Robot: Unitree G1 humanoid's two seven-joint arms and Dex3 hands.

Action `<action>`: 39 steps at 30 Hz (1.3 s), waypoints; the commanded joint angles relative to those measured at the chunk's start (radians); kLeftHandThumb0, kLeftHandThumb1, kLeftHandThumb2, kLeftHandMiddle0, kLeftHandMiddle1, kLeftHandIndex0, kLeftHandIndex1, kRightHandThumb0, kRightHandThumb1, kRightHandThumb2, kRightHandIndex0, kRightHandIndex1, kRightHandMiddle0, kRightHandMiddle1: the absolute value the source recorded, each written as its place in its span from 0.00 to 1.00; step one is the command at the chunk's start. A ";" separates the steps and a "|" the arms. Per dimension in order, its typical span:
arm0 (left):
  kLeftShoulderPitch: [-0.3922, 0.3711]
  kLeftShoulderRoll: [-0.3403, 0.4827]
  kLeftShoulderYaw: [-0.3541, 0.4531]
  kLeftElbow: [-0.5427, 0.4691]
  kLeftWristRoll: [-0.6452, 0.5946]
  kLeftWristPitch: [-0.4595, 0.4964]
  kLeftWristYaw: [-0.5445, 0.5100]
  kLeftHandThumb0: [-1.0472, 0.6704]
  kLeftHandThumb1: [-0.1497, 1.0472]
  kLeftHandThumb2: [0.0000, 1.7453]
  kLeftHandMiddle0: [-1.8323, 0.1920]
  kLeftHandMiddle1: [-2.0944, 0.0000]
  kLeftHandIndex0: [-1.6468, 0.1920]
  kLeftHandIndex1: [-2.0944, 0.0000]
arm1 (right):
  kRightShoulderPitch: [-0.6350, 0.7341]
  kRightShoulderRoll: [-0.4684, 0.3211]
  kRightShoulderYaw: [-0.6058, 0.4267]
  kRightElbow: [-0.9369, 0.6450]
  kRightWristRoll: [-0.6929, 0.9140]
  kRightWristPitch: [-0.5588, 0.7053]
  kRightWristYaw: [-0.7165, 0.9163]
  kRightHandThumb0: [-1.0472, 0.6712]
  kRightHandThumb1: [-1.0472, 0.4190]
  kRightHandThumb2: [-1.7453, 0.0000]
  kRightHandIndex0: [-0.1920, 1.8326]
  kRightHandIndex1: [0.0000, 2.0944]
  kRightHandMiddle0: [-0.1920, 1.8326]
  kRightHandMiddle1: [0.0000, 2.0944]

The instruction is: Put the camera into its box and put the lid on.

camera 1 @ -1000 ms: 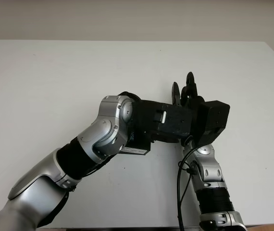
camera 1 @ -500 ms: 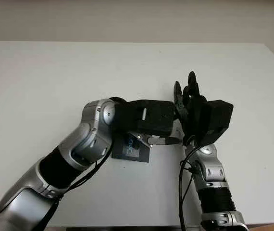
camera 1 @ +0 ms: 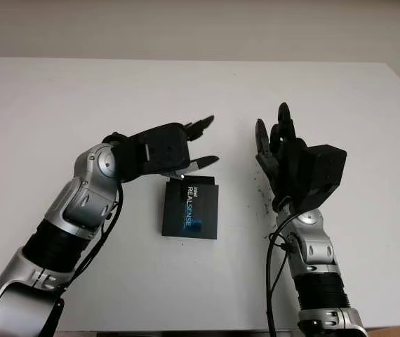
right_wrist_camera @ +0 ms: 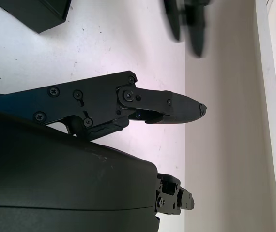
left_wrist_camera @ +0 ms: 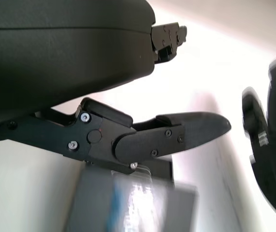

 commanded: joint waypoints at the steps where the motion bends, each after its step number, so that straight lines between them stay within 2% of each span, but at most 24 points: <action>1: 0.003 0.002 0.033 0.069 0.012 -0.093 0.090 0.19 1.00 0.31 1.00 1.00 1.00 1.00 | -0.008 -0.015 -0.005 0.006 0.005 -0.016 0.007 0.28 0.00 0.75 0.03 0.03 0.05 0.02; 2: 0.004 -0.002 0.040 0.095 0.013 -0.129 0.125 0.20 1.00 0.30 1.00 1.00 1.00 1.00 | -0.008 -0.017 -0.006 0.008 0.005 -0.018 0.010 0.29 0.00 0.75 0.03 0.03 0.05 0.02; 4: 0.008 -0.030 0.099 0.189 -0.011 -0.274 0.281 0.25 1.00 0.25 0.97 0.98 0.97 0.98 | -0.007 -0.021 -0.006 0.011 0.004 -0.021 0.015 0.29 0.00 0.75 0.03 0.03 0.05 0.02; 5: 0.007 -0.040 0.125 0.231 -0.023 -0.336 0.347 0.28 1.00 0.22 0.93 0.97 0.94 0.97 | -0.006 -0.023 -0.005 0.012 -0.001 -0.024 0.014 0.29 0.00 0.75 0.03 0.03 0.05 0.02; 6: 0.007 -0.048 0.151 0.263 -0.042 -0.388 0.392 0.31 1.00 0.19 0.83 0.92 0.87 0.94 | -0.005 -0.024 -0.005 0.014 -0.002 -0.027 0.014 0.29 0.00 0.75 0.03 0.03 0.06 0.03; 7: 0.006 -0.048 0.169 0.285 -0.056 -0.431 0.419 0.33 1.00 0.17 0.81 0.84 0.84 0.92 | -0.004 -0.025 -0.006 0.013 -0.001 -0.029 0.014 0.29 0.00 0.75 0.03 0.03 0.06 0.03; 9: 0.013 -0.027 0.189 0.299 -0.064 -0.508 0.442 0.36 1.00 0.13 0.87 0.59 0.80 0.82 | -0.002 -0.027 -0.007 0.012 0.000 -0.034 0.014 0.29 0.00 0.75 0.03 0.03 0.06 0.03; 10: 0.024 -0.005 0.195 0.297 -0.060 -0.552 0.443 0.33 1.00 0.11 0.92 0.47 0.85 0.70 | -0.001 -0.028 -0.008 0.011 0.002 -0.037 0.016 0.29 0.00 0.75 0.04 0.03 0.06 0.03; 11: 0.042 0.023 0.199 0.280 -0.051 -0.589 0.436 0.31 1.00 0.09 0.94 0.44 0.88 0.64 | 0.001 -0.030 -0.009 0.009 0.004 -0.038 0.018 0.29 0.00 0.75 0.04 0.03 0.06 0.03; 12: 0.066 0.053 0.204 0.248 -0.048 -0.611 0.413 0.29 1.00 0.08 0.97 0.45 0.90 0.61 | 0.002 -0.032 -0.010 0.005 0.004 -0.034 0.019 0.29 0.00 0.75 0.04 0.03 0.06 0.03; 14: 0.123 0.117 0.223 0.170 -0.071 -0.642 0.342 0.24 0.99 0.05 0.98 0.56 0.93 0.63 | 0.005 -0.038 -0.010 0.000 0.000 -0.035 0.022 0.29 0.00 0.75 0.04 0.03 0.06 0.03; 16: 0.184 0.178 0.246 0.091 -0.093 -0.652 0.271 0.20 0.99 0.03 0.96 0.68 0.91 0.73 | 0.006 -0.045 -0.009 -0.002 -0.003 -0.036 0.025 0.29 0.00 0.74 0.04 0.03 0.06 0.03; 19: 0.286 0.246 0.286 -0.041 -0.129 -0.609 0.168 0.15 0.96 0.03 0.92 0.84 0.89 0.86 | 0.006 -0.054 -0.016 -0.012 0.009 -0.022 0.037 0.29 0.00 0.74 0.03 0.02 0.05 0.02; 21: 0.350 0.273 0.310 -0.118 -0.135 -0.581 0.126 0.13 0.96 0.03 0.92 0.90 0.89 0.91 | 0.003 -0.062 -0.022 -0.025 0.015 -0.014 0.045 0.29 0.00 0.74 0.03 0.02 0.04 0.02; 25: 0.447 0.282 0.339 -0.246 -0.155 -0.514 0.070 0.08 0.94 0.03 0.94 0.94 0.92 0.95 | -0.018 -0.098 -0.026 -0.047 0.016 -0.021 0.077 0.30 0.00 0.74 0.03 0.02 0.04 0.02; 32: 0.550 0.273 0.342 -0.361 -0.163 -0.506 0.028 0.05 0.93 0.03 0.95 0.96 0.94 0.97 | -0.067 -0.146 -0.029 -0.120 0.020 0.048 0.098 0.29 0.00 0.73 0.02 0.02 0.04 0.02; 36: 0.613 0.238 0.328 -0.419 -0.101 -0.511 0.065 0.02 0.96 0.04 0.95 0.97 0.96 0.98 | -0.091 -0.161 -0.035 -0.115 0.030 0.059 0.106 0.29 0.00 0.73 0.02 0.02 0.04 0.02; 39: 0.664 0.195 0.312 -0.443 -0.043 -0.517 0.107 0.04 0.96 0.03 0.96 0.97 0.97 0.98 | -0.111 -0.183 -0.030 -0.096 0.023 0.046 0.121 0.28 0.00 0.74 0.02 0.02 0.04 0.02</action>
